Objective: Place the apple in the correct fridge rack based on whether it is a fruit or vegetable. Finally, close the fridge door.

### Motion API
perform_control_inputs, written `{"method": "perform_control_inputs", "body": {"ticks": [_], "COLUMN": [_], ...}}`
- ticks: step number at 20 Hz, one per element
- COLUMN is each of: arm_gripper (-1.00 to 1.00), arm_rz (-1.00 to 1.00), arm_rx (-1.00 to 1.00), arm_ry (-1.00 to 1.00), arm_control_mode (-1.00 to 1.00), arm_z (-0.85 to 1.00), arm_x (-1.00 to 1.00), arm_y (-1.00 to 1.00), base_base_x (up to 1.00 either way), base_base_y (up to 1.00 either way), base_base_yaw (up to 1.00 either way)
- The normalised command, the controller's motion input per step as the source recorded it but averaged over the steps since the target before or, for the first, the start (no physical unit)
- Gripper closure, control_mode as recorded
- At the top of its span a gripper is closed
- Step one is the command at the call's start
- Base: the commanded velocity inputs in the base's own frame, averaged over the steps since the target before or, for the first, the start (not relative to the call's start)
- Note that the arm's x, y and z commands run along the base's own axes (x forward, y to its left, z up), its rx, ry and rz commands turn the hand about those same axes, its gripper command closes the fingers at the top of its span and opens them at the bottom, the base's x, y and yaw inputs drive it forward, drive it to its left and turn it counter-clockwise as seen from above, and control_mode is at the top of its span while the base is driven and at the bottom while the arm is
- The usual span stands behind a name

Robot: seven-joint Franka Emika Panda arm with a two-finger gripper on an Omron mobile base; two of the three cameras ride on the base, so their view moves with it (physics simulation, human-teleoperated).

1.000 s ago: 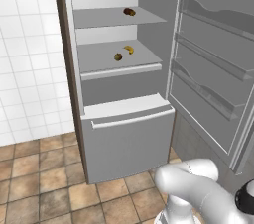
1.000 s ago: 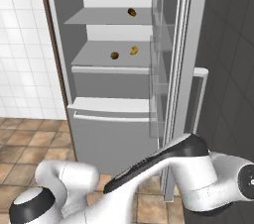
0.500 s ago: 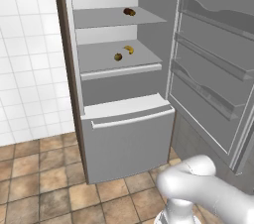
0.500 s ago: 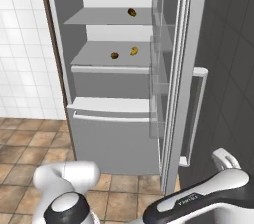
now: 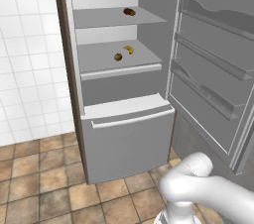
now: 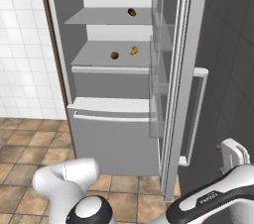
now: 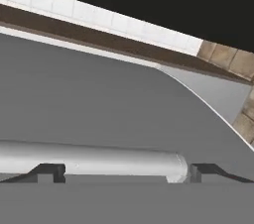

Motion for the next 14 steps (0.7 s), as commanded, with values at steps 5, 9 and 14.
{"method": "perform_control_inputs", "body": {"ticks": [5, 9, 14], "arm_gripper": [-1.00, -1.00, -1.00], "arm_rz": [0.00, 0.00, 0.00], "arm_rx": [0.11, 0.12, 0.13], "arm_ry": [0.00, 0.00, 0.03], "arm_control_mode": [-1.00, -1.00, -1.00], "arm_z": [-0.07, -0.07, -0.23], "arm_x": [0.44, 0.62, 0.59], "arm_y": [0.15, 0.21, 0.22], "base_base_x": [0.00, 0.00, 0.00], "base_base_y": [0.00, 0.00, 0.00], "base_base_yaw": [0.00, 0.00, 0.00]}}
